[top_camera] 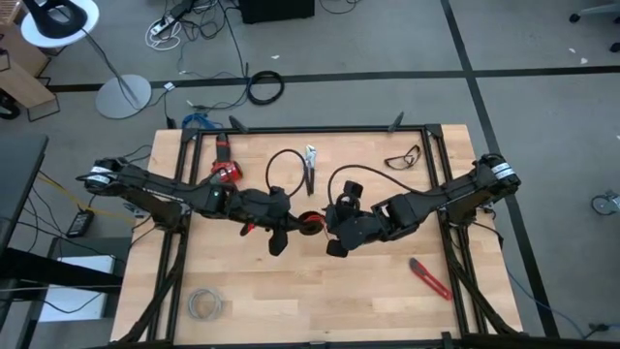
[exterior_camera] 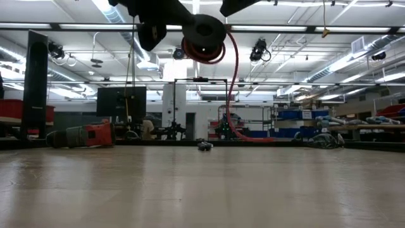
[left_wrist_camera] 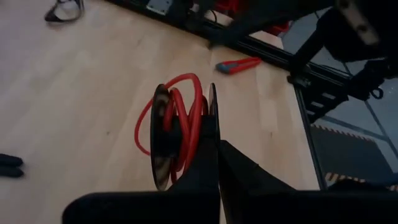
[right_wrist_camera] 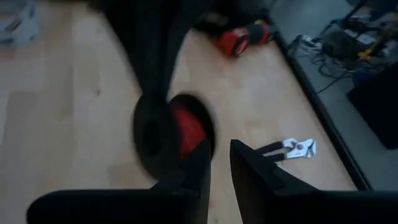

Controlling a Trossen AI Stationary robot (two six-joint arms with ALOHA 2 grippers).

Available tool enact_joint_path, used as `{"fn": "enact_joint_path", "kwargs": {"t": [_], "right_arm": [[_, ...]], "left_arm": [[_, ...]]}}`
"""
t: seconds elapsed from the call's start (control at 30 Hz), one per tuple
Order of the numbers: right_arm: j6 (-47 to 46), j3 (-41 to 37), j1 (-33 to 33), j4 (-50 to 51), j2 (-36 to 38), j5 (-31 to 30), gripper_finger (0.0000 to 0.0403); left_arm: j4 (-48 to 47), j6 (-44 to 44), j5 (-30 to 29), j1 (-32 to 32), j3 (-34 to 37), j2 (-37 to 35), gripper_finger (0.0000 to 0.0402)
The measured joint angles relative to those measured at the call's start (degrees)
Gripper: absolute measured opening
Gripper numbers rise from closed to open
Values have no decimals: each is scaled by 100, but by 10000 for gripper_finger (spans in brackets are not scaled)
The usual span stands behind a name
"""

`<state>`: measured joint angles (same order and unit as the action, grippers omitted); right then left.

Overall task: Coil cords
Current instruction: Coil the red wire onto the black spool

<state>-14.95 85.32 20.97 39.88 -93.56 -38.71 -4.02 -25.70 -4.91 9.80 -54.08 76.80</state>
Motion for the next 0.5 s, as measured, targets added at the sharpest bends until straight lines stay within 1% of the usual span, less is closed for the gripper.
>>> {"fn": "enact_joint_path", "kwargs": {"t": [0.07, 0.33, 0.5], "right_arm": [[75, 0, 2, 80, 0, 141, 59], [19, 0, -1, 223, 0, 149, 60], [-135, 0, 57, 182, 6, -200, 60]], "left_arm": [[39, 36, -109, -3, 0, -47, 0], [-70, 142, -456, -4, 2, -186, 0], [-75, 162, -738, 3, 2, -246, 0]]}}
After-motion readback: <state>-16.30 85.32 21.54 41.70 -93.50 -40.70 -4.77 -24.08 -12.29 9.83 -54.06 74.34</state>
